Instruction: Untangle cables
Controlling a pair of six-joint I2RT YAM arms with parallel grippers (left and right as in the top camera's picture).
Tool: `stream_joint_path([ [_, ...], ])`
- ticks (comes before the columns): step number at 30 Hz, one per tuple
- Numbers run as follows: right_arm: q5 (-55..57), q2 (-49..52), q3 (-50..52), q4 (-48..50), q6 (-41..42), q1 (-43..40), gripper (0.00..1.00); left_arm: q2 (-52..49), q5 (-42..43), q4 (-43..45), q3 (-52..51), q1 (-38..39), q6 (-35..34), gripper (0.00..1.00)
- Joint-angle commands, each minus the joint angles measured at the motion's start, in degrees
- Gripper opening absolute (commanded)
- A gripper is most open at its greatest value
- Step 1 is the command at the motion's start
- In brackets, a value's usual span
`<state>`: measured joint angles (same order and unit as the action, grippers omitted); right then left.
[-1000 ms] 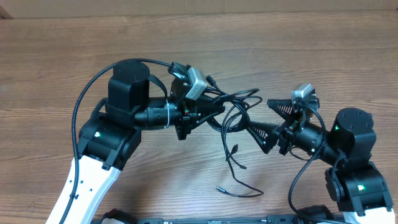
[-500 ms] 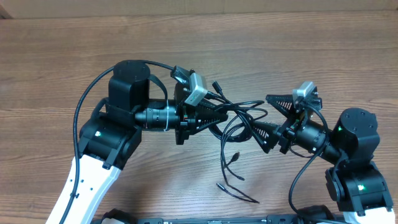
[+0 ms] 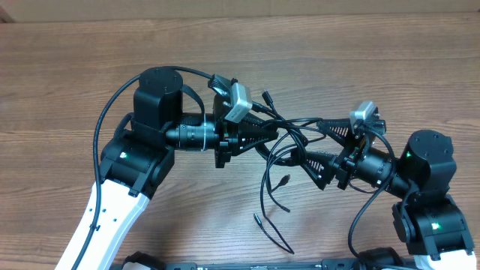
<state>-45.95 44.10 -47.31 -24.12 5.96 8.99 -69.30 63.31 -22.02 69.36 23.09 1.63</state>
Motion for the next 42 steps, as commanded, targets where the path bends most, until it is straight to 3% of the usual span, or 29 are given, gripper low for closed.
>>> stream_joint_path([
  [1, -2.29, -0.44, -1.53, 1.29, -0.44, -0.11, 1.00, -0.17, 0.79, 0.24, 0.92, -0.24, 0.50, 0.04],
  [15, -7.74, -0.42, -1.53, 2.97, -0.44, -0.11, 1.00, -0.35, -0.50, 2.97, 0.92, -0.09, -2.36, 0.04],
  [25, -7.78, -0.37, -1.53, 7.43, 0.00, -0.11, 1.00, -0.46, -0.48, 2.60, 0.90, 4.42, -2.51, 0.04],
  [42, 11.23, -0.02, -1.53, 8.57, 4.74, -0.11, 1.00, -0.44, -0.17, 2.14, 0.90, 10.75, -4.46, 0.04],
])
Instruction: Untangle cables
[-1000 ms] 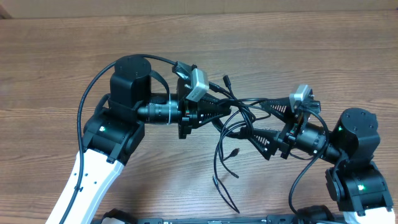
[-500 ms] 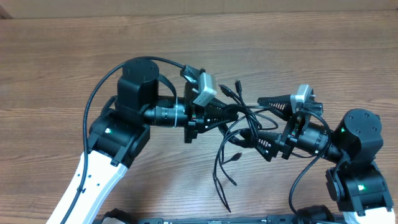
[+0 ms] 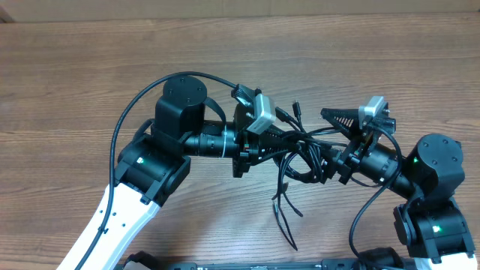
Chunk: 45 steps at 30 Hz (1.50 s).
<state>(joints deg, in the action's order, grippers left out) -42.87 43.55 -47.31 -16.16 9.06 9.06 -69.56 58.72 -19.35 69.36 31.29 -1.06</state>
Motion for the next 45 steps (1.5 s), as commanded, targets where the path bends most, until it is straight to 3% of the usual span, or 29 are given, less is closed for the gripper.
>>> stream_joint_path([
  [1, 9.70, 0.90, -1.53, 0.15, 1.64, -0.17, 1.00, -0.17, 5.49, -0.50, 0.90, 2.54, -1.97, 0.04],
  [5, 13.94, 2.62, -1.53, -1.33, 1.68, -0.17, 1.00, -0.17, 8.92, -0.48, 0.90, 2.49, -1.97, 0.04],
  [14, 12.68, 4.94, -1.53, -2.32, 1.64, -0.17, 1.00, -0.15, 6.69, 0.13, 0.90, 0.57, -1.92, 0.04],
  [27, -14.75, 4.94, -1.53, 1.62, -1.64, -0.17, 1.00, -0.17, 8.50, 5.95, 0.90, -2.51, -1.97, 0.04],
  [34, -14.71, 4.94, -1.53, 2.38, -1.62, -0.17, 1.00, -0.15, 8.46, 6.03, 0.90, -4.37, -1.95, 0.04],
  [40, -14.62, 4.96, -1.53, 4.22, -1.62, -0.17, 1.00, -0.15, 15.04, 5.95, 0.90, -9.84, -2.01, 0.04],
  [45, -13.20, 4.96, -1.53, 9.51, 0.55, -0.17, 1.00, -0.17, 17.84, 5.68, 0.90, -8.96, -2.49, 0.04],
])
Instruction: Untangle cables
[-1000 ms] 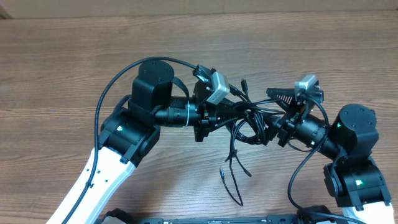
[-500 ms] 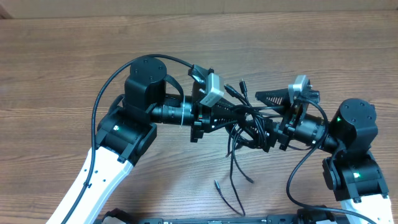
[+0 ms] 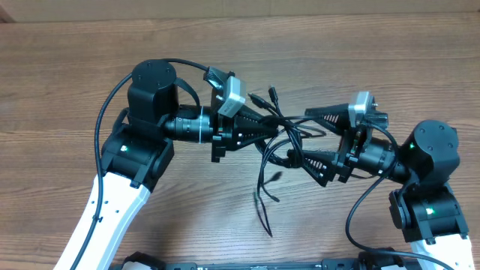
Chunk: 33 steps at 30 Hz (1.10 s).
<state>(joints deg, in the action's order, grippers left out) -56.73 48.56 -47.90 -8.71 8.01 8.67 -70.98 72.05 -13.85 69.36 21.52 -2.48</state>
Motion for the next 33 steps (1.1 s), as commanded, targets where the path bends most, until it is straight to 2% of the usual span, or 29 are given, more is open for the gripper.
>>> stream_joint_path([
  [1, 1.40, 0.00, -0.94, 3.08, 2.64, 0.22, 1.00, 1.25, 4.46, -0.09, 0.90, 1.40, -1.29, 0.04],
  [8, 4.98, 0.39, -0.94, 5.42, 4.24, 0.22, 1.00, 1.25, 4.26, -0.90, 0.87, 3.69, -1.38, 0.04],
  [17, 18.32, 0.50, -0.94, 4.96, 9.86, 0.22, 1.00, 1.25, 4.46, -3.26, 0.87, 4.87, -1.38, 0.04],
  [33, 41.97, 2.10, -0.94, -11.10, 11.76, 0.22, 1.00, 1.62, 10.12, -2.58, 0.87, 6.23, -1.40, 0.04],
])
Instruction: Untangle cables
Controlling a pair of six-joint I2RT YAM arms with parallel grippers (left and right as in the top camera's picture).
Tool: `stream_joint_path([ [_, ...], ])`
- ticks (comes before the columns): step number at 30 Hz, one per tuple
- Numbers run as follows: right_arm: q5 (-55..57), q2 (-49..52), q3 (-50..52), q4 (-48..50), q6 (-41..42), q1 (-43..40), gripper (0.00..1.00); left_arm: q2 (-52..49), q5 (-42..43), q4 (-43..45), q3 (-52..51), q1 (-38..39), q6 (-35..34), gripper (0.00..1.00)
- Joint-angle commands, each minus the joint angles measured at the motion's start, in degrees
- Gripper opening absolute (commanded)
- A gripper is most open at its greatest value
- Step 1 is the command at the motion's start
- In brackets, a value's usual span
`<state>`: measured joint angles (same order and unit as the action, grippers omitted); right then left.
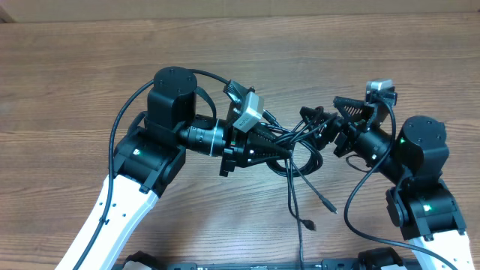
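Note:
A tangle of thin black cables [301,142] hangs in the air between the two arms over the wooden table [75,67]. My left gripper [283,147] points right with its fingers closed on the left side of the bundle. My right gripper [328,122] points left at the bundle's right side. Its fingers [350,106] stand apart, with cable strands and plug ends [309,114] at their tips. Loose cable ends [328,206] dangle down toward the table's front, one with a plug [308,223]. Where the strands cross inside the knot is hidden.
Bare wooden table surrounds the arms. The left arm's own black wire [124,131] loops beside its body, and the right arm's wire [360,191] curves down by its base. The table's far edge runs along the top of the view.
Both arms have shifted: the left gripper with the bundle is further right and lower, the right gripper is higher and turned. The dangling cable ends now hang further right and lower.
The left gripper held the cable bundle at every moment, with the right gripper open beside it. The bundle was at mid-table, then further right, then back left. Now it sits right again, with the right gripper's fingers at its upper right.

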<state>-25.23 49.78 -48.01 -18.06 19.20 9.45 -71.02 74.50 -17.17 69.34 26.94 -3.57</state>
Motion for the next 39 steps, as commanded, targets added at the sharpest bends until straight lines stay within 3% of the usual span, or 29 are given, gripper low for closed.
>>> stream_joint_path([
  [1, 11.80, 0.87, -0.83, -2.67, 0.57, -0.57, 1.00, 1.86, 7.65, 0.76, 0.90, 0.79, -0.28, 0.04],
  [29, 27.78, 0.87, -0.83, -18.12, 0.52, -0.57, 1.00, 5.64, 7.54, 3.28, 0.94, -8.31, -1.81, 0.04],
  [39, 35.19, 0.87, -0.83, -23.69, 0.50, -0.57, 1.00, 9.07, 7.65, 4.35, 0.94, -16.28, -2.43, 0.04],
])
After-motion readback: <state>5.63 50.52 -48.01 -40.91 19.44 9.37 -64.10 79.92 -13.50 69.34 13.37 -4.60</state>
